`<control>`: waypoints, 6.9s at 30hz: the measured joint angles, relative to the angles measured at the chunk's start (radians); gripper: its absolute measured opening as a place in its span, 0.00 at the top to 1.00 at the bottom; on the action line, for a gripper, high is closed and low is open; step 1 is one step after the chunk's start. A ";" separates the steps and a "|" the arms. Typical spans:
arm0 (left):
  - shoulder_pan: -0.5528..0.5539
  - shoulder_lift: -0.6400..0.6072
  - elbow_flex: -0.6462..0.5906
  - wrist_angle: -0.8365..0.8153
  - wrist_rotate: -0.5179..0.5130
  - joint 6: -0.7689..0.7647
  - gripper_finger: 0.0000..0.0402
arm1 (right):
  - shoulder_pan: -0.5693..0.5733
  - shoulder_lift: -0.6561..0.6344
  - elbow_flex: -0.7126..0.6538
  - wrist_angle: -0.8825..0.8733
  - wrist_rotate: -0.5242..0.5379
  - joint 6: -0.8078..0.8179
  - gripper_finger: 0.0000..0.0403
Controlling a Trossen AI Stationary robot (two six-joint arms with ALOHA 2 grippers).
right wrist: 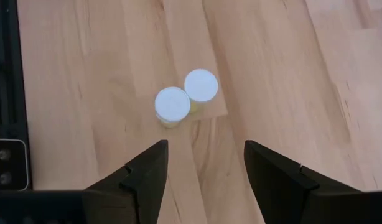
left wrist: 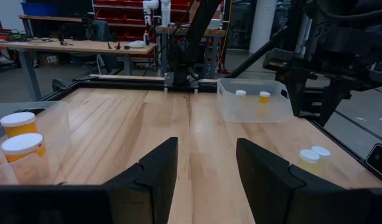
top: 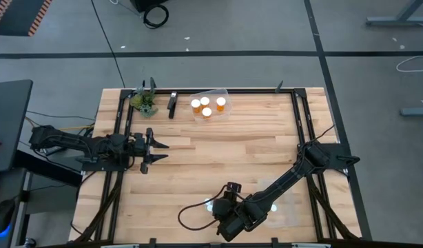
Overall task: Pick and place medicine bottles into bin by pill shape (circle, oval)
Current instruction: Put the small transparent pill bottle into the bottom transparent bin
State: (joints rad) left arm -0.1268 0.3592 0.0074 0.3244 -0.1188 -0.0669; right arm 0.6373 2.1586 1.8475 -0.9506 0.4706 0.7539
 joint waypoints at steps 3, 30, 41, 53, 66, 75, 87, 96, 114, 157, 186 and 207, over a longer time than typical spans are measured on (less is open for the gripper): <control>0.000 0.000 0.000 0.000 0.000 0.000 0.57 | -0.004 -0.001 0.001 0.000 0.004 -0.016 0.46; 0.000 0.000 0.000 0.000 0.000 0.000 0.57 | -0.015 -0.003 -0.009 0.225 0.070 -0.102 0.46; 0.000 0.000 0.000 0.000 0.000 0.000 0.57 | -0.012 -0.003 -0.009 0.229 0.093 -0.152 0.46; 0.000 0.000 0.000 0.000 0.000 0.000 0.57 | -0.001 -0.003 -0.009 0.209 0.127 -0.156 0.46; 0.000 0.000 0.000 0.001 0.000 0.000 0.57 | 0.017 0.082 -0.011 0.246 0.174 -0.174 0.46; 0.000 0.000 0.000 0.002 0.000 0.000 0.57 | -0.008 0.117 -0.009 0.287 0.196 -0.183 0.46; 0.000 0.000 0.000 0.000 0.000 0.000 0.57 | -0.006 0.122 -0.009 0.209 0.203 -0.129 0.46; 0.000 0.000 0.000 0.000 0.000 0.000 0.57 | -0.005 0.122 -0.009 0.160 0.182 -0.098 0.46; 0.000 0.000 0.000 0.000 0.000 0.000 0.57 | -0.006 0.122 -0.009 0.105 0.096 -0.031 0.46; 0.000 0.000 0.000 0.001 0.000 0.000 0.57 | 0.102 -0.113 -0.006 -0.369 0.024 0.384 0.66; 0.000 0.000 0.000 0.001 0.000 0.000 0.57 | 0.230 -0.158 -0.007 -0.621 0.041 0.696 0.66; 0.000 0.000 0.000 0.000 0.000 0.000 0.57 | 0.336 -0.310 -0.256 -0.616 0.022 0.922 0.67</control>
State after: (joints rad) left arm -0.1267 0.3592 0.0071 0.3248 -0.1188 -0.0669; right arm 0.9735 1.8481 1.5915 -1.5666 0.4927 1.6756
